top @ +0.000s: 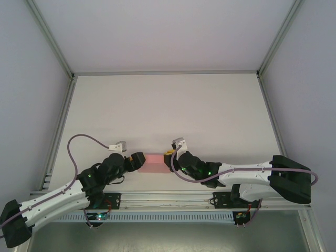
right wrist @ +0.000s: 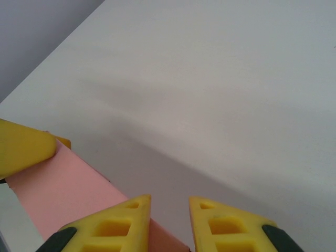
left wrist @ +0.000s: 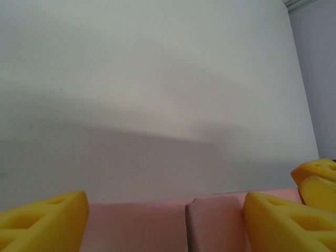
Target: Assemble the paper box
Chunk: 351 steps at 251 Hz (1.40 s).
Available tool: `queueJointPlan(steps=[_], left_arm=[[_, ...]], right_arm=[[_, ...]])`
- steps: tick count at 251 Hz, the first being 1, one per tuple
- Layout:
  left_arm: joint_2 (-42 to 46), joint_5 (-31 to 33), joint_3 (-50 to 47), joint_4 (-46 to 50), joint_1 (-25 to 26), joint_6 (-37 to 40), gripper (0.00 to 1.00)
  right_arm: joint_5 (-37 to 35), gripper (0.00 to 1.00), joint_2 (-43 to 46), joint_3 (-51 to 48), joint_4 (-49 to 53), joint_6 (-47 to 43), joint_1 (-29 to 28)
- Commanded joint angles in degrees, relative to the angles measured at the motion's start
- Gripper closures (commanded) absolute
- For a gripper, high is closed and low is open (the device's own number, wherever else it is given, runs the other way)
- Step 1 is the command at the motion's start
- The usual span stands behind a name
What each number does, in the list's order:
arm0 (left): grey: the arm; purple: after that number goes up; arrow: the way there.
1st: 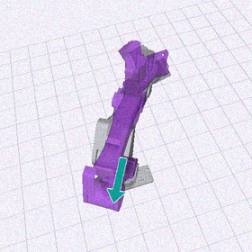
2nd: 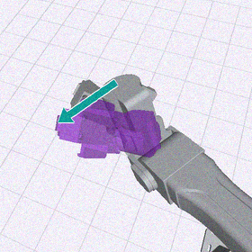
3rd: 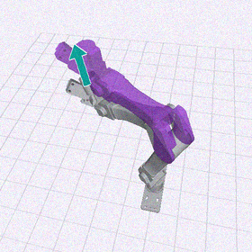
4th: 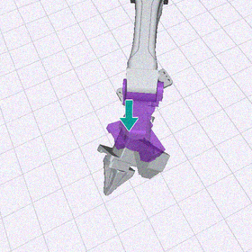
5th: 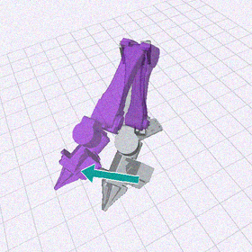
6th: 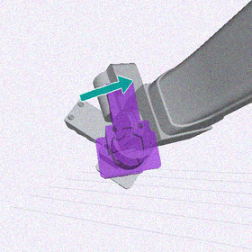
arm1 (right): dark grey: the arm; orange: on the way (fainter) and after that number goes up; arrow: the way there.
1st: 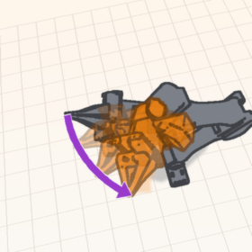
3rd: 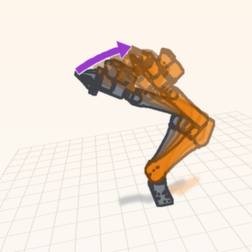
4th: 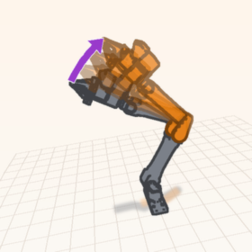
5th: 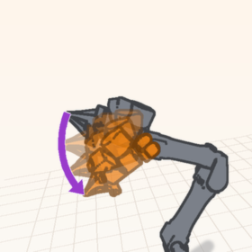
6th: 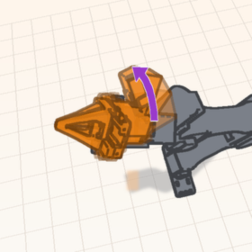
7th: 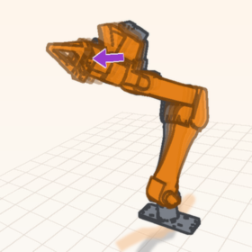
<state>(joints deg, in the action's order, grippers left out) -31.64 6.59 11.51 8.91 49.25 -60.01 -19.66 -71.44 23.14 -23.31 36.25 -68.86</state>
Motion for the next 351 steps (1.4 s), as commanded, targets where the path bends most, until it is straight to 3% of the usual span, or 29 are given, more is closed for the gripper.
queueJointPlan(steps=[1, 48, 87, 113, 137, 165, 186, 203, 237, 305, 351], left_arm=[[0.73, 0.21, 0.91, 3.6, -1.02, 2.52, 0.24], [4.69, 2.4, -1.95, 6.82, -2.51, 0.43, 0.26], [7.59, -2.48, -6.06, 1.59, -3.78, -0.34, 0.34], [8.53, -2.99, -8.2, -0.02, -3.76, -1.39, 0.44], [9.46, -3.64, -9.46, -1.22, -3.84, -1.51, 0.58], [9.67, -5.25, -11.07, -2.98, -3.75, -2.04, 0.82], [9.64, -5.79, -11.11, -1.55, -3.82, -1.46, 0.87], [9.42, -6.07, -11.0, -0.14, -3.73, -0.06, 1.0], [7.75, -5.48, -10.96, 1.4, -3.84, 0.22, 1.0], [0.85, -7.54, -11.26, -5.83, -3.78, 2.76, 1.0], [2.98, -9.64, -11.03, -7.18, -3.74, 3.54, 1.0]], right_arm=[[3.27, 0.79, -3.94, -3.8, 17.77, -0.48, -0.35], [3.14, 0.79, -3.4, -3.74, 18.23, -0.65, -0.3], [3.24, 0.79, -3.53, -3.65, 18.53, -0.63, -0.31], [3.08, 0.79, -3.86, -3.54, 18.62, -0.46, -0.31], [3.23, 0.79, -3.99, -3.51, 18.74, -0.31, -0.32], [3.14, 0.79, -4.31, -3.71, 18.46, -0.04, -0.31], [3.27, 0.79, -4.63, -3.65, 18.34, -0.04, -0.31], [3.23, 0.79, -4.88, -3.49, 18.43, -0.19, -0.31], [3.52, 0.8, -5.08, -3.7, 17.94, -0.22, -0.31], [4.04, 0.82, -5.21, -4.87, 15.76, -0.39, -0.31], [4.92, 0.81, -3.08, -4.27, 15.58, -1.33, -0.31]])
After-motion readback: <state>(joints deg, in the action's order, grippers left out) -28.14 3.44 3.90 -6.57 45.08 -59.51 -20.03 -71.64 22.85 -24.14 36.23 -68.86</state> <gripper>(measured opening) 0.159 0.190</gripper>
